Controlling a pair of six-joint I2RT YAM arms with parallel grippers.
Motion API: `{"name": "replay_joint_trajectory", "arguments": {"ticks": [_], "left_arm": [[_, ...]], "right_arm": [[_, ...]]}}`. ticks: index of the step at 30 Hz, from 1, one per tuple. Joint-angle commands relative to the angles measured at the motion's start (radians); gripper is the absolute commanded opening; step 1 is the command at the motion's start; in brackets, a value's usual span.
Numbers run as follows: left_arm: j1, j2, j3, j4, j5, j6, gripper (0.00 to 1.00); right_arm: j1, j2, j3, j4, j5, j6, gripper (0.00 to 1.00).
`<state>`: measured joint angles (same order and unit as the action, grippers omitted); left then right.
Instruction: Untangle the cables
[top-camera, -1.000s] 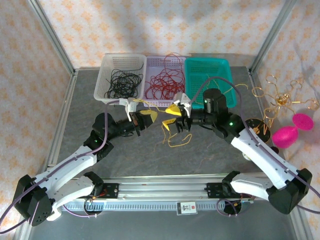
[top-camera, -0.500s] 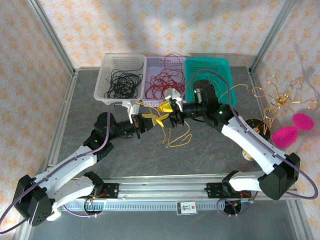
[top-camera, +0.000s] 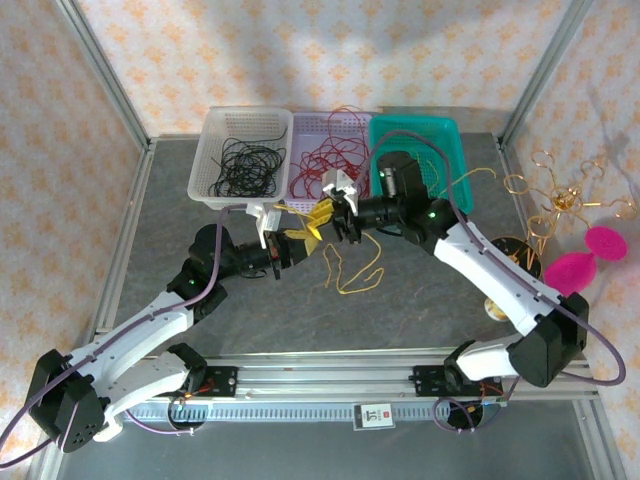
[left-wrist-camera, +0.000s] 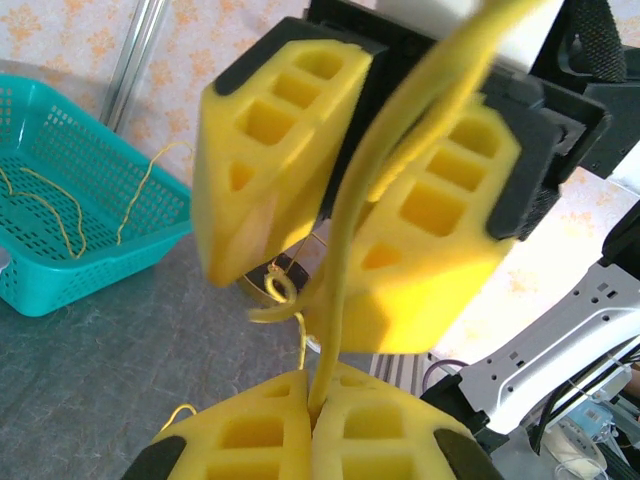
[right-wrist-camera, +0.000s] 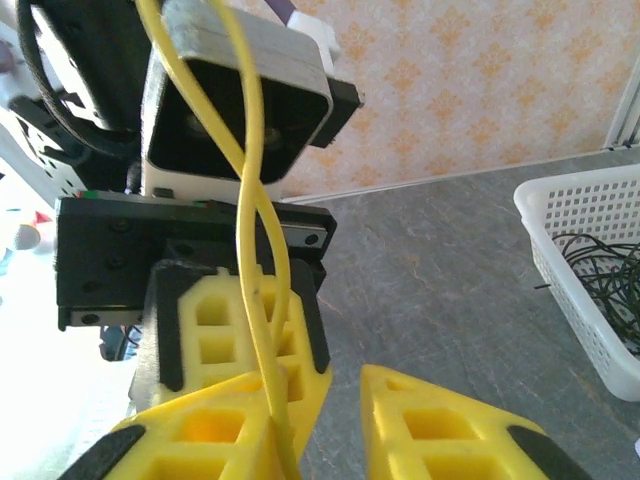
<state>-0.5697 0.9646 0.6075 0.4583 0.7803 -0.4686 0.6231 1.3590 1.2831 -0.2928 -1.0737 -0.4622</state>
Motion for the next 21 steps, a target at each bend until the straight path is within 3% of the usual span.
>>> {"name": "replay_joint_trajectory", "arguments": {"ticks": [1, 5, 14, 21], "left_arm": [[-0.004, -0.004, 0.037, 0.001, 0.034, 0.028, 0.00], [-0.005, 0.000, 0.041, 0.013, 0.042, 0.017, 0.00], [-0.015, 0.008, 0.036, 0.073, 0.047, -0.016, 0.00], [-0.038, 0.026, 0.022, 0.175, 0.042, -0.073, 0.00]], "right_arm": [[0.003, 0.016, 0.042, 0.003, -0.020, -0.003, 0.18], [0.016, 0.013, 0.010, 0.114, 0.042, 0.051, 0.00], [0.057, -0.021, -0.160, 0.567, 0.295, 0.293, 0.00], [0.079, -0.073, -0.329, 0.940, 0.614, 0.453, 0.00]]}}
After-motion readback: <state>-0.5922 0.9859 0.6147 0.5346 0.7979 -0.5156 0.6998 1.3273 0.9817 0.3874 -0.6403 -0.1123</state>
